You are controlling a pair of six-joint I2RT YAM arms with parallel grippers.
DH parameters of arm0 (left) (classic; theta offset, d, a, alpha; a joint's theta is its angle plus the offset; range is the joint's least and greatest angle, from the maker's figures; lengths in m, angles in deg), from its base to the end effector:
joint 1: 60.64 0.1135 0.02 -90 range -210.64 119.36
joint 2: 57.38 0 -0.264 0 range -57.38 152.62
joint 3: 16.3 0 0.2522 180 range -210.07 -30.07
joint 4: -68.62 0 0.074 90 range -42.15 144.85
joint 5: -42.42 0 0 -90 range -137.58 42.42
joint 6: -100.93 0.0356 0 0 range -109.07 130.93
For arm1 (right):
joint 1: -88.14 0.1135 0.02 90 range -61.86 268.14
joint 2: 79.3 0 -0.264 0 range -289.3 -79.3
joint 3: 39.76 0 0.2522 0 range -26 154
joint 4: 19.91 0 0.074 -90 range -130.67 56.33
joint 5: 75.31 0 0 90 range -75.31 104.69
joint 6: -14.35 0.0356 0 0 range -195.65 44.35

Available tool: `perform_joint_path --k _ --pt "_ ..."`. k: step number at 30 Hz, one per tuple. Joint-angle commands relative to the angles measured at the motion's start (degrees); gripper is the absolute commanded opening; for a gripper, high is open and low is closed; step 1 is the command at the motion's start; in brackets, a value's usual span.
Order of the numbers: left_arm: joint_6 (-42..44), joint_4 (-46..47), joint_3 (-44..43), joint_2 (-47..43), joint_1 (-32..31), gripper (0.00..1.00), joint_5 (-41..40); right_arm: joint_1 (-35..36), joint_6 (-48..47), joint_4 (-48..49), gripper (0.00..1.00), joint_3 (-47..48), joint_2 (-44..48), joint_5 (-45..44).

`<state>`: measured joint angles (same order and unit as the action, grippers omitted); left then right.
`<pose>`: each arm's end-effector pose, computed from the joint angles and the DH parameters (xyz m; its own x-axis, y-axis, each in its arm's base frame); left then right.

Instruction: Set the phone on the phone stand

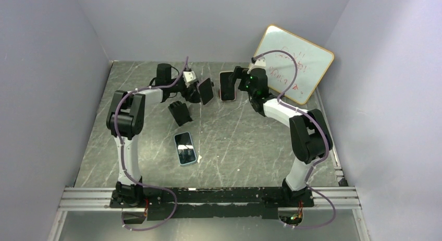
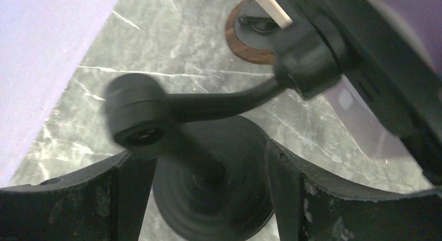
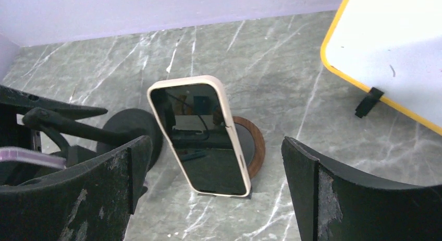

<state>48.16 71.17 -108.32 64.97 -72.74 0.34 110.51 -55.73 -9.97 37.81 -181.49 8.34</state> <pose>0.4496 -0.1234 0.1636 0.1106 0.3910 -0.9137 0.8988 0.3530 0.2599 0.3814 0.1527 0.2388 -0.3155 0.2363 -0.9190 -0.1828 0.9352 0.3032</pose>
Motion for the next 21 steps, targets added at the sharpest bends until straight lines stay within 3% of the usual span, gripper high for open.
perform_joint_path --k 1,6,13,18,21 --pt "2.4 -1.5 -1.6 1.8 -0.6 0.79 0.8 -1.8 1.2 0.8 1.00 -1.0 2.2 0.9" --pt "0.8 1.2 -1.3 3.2 -0.6 0.78 2.2 -2.5 1.7 1.1 1.00 -1.7 2.7 1.6" --pt "-0.3 1.6 -2.1 4.8 0.1 0.61 3.4 -2.7 1.6 1.2 1.00 -1.8 2.5 2.2" --pt "-7.9 13.3 4.3 2.9 1.5 0.51 2.1 -2.7 1.6 1.3 1.00 -1.8 2.4 2.3" --pt "-13.9 22.0 9.1 1.3 1.7 0.55 -1.9 -2.7 1.8 1.5 1.00 -1.8 2.3 2.6"
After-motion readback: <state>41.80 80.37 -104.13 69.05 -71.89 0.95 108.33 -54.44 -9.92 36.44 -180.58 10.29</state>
